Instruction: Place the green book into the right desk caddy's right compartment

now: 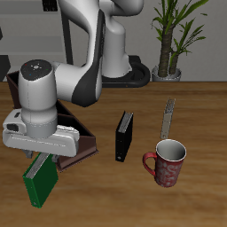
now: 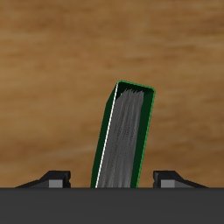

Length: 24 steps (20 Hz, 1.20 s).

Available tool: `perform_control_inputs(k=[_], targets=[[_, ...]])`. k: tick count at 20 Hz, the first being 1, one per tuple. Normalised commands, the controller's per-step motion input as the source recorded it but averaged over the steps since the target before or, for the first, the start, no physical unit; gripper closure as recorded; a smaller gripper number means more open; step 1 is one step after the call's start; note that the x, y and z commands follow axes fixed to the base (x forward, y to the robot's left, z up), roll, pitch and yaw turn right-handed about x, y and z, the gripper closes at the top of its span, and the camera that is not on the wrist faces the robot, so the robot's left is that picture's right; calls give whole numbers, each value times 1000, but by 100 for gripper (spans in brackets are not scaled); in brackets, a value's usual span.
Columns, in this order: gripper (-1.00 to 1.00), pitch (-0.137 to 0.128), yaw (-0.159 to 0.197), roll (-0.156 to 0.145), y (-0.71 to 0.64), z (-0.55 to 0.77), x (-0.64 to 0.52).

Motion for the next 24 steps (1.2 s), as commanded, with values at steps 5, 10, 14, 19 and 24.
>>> perform_control_inputs(k=[5, 10, 14, 19, 24], targets=[[100, 26, -43, -19, -142, -104, 79], [100, 7, -9, 2, 83, -9, 32], [100, -53, 10, 13, 194, 361, -127], [100, -86, 10, 26, 176, 550, -253], [100, -190, 32, 22, 204, 1029, -554]])
